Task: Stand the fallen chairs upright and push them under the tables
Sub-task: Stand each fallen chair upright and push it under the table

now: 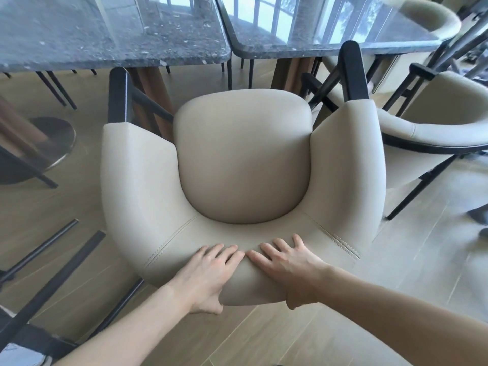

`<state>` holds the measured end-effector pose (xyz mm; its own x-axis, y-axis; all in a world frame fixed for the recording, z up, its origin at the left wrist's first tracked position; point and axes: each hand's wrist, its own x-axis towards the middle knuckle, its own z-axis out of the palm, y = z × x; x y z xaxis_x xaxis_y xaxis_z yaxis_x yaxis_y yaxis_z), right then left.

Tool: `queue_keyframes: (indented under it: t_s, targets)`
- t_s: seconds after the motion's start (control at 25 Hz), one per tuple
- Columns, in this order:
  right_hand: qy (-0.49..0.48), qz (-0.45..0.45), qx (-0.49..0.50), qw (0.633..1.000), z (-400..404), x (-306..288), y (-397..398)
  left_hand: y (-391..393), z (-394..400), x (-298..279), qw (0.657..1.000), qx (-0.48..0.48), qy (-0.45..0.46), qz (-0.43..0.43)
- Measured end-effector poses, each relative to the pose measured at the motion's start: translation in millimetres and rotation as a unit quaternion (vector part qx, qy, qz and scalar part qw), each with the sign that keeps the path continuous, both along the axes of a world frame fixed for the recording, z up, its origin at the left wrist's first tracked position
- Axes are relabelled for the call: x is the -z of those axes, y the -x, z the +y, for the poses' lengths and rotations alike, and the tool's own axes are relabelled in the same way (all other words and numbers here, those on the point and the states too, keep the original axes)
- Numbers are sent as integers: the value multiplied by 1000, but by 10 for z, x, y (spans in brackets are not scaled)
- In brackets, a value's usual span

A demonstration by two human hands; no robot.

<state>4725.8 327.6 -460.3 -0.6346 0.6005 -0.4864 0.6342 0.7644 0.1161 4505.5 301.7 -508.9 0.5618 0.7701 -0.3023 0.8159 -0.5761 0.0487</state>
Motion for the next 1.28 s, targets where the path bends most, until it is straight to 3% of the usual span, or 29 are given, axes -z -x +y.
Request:
queue_keyframes:
  t_s: [0.16,0.28,0.52,0.72,0.84,0.88,0.96,1.08,1.16,1.28]
  targets:
    - [15,-2,5,1000,114,-82,83,284,85,-90,999,22,-23,-18]
    - [22,-7,7,1000,215,-124,127,422,110,-130,996,58,-60,31]
    - [30,-8,3,1000,410,-158,226,490,173,-144,995,10,-87,50]
    - [25,49,7,998,732,-340,338,717,510,-306,994,-56,-85,35]
    - [-65,144,32,987,888,-577,231,848,740,-446,994,-58,-81,36]
    - [-138,210,71,965,991,-650,129,881,799,-477,994,-62,-77,39]
    - [-263,309,240,882,1270,-779,-86,913,860,-506,995,-66,-67,38]
    - [-218,307,523,765,1657,-857,-263,937,850,-491,995,-66,-70,26]
    - [-203,293,583,730,1800,-813,-294,944,820,-479,994,-58,-97,7]
    - [-238,264,600,716,1939,-749,-270,992,813,-473,993,-28,-115,-26]
